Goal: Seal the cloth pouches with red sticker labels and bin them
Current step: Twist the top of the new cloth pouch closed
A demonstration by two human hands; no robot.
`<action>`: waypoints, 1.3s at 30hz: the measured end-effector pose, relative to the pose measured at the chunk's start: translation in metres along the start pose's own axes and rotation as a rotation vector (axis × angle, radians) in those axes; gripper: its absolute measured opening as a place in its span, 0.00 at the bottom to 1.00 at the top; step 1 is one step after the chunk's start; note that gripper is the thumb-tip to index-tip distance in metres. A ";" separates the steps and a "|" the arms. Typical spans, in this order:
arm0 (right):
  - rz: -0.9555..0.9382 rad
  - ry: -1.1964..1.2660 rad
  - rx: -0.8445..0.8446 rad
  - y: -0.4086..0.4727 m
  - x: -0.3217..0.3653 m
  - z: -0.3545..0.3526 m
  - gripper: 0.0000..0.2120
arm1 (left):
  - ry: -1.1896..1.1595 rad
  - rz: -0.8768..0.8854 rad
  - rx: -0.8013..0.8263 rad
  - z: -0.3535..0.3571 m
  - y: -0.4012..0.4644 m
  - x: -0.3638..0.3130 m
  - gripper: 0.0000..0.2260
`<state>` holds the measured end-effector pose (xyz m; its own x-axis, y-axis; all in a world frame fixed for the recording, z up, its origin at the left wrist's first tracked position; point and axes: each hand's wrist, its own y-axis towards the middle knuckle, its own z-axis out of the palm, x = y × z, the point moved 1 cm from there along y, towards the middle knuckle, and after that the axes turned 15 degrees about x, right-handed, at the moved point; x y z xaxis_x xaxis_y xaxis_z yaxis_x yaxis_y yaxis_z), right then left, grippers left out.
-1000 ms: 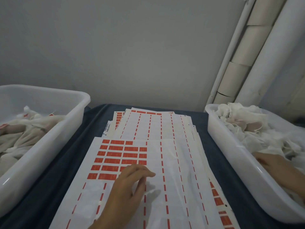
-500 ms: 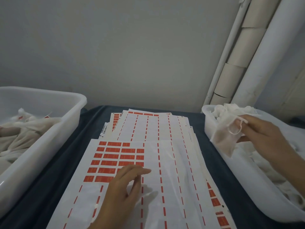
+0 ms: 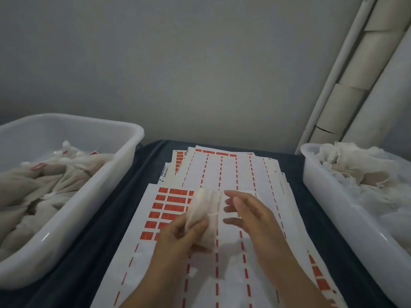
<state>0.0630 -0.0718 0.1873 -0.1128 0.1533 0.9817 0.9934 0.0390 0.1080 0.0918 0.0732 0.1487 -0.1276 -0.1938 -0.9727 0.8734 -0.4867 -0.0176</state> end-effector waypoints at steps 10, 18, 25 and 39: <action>-0.125 -0.198 -0.177 -0.007 -0.009 -0.001 0.09 | 0.184 0.069 -0.023 0.010 0.001 0.003 0.11; -0.209 -0.367 -0.016 -0.019 -0.006 0.003 0.06 | 0.518 0.270 0.010 0.011 -0.005 -0.010 0.21; -0.203 -0.448 0.182 -0.020 0.000 -0.007 0.05 | 0.663 0.479 0.072 0.010 -0.009 -0.016 0.13; -0.180 -0.099 0.016 -0.026 0.012 -0.019 0.09 | 0.761 0.510 -0.059 0.009 -0.011 -0.017 0.05</action>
<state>0.0358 -0.0894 0.1997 -0.2908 0.2390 0.9264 0.9566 0.0899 0.2771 0.0807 0.0743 0.1671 0.6054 0.2502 -0.7556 0.7644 -0.4475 0.4642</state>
